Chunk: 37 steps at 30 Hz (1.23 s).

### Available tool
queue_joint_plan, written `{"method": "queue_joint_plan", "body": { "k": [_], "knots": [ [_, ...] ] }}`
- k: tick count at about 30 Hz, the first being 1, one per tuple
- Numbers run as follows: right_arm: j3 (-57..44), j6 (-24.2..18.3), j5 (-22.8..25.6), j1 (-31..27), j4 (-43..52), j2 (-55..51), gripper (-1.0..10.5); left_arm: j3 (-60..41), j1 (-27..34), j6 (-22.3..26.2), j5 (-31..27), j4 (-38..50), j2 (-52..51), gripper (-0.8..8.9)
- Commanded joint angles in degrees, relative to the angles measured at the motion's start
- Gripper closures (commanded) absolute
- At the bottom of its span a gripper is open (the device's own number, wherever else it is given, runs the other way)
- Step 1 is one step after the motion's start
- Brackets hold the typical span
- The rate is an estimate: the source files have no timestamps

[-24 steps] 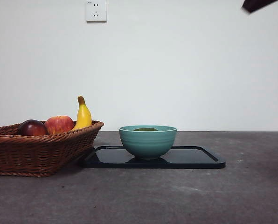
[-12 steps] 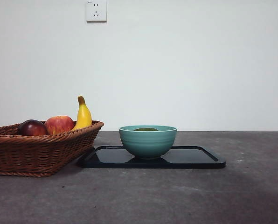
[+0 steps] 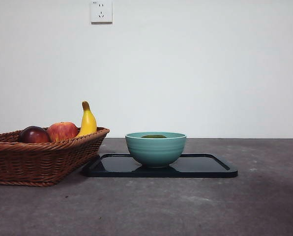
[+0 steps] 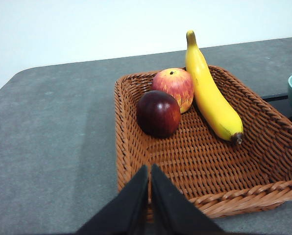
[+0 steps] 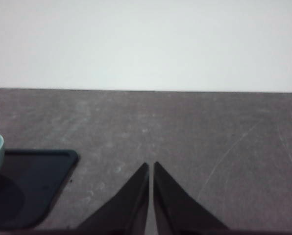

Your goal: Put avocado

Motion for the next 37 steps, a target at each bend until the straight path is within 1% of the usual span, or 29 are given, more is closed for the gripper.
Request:
{"method": "queue_joint_plan", "body": {
  "k": [1, 5, 9, 17, 37],
  "knots": [
    [-0.31, -0.02, 0.09, -0.09, -1.42, -0.81, 9.4, -1.20, 0.15, 0.04, -0.13, -0.48, -0.13, 8.05],
    [-0.31, -0.22, 0.13, -0.09, -4.33, -0.87, 9.4, -1.20, 0.15, 0.02, -0.13, -0.48, -0.11, 8.05],
    [-0.31, -0.22, 0.20, -0.09, -9.73, -0.87, 9.4, -1.20, 0.15, 0.02, -0.13, -0.48, -0.11, 8.05],
    [-0.31, -0.04, 0.02, -0.02, -8.26, -0.87, 9.4, -1.20, 0.15, 0.04, -0.13, -0.48, -0.11, 8.05],
    [-0.31, -0.04, 0.02, -0.02, -8.22, -0.87, 9.4, -1.20, 0.15, 0.02, -0.13, -0.48, -0.11, 8.05]
  ]
}}
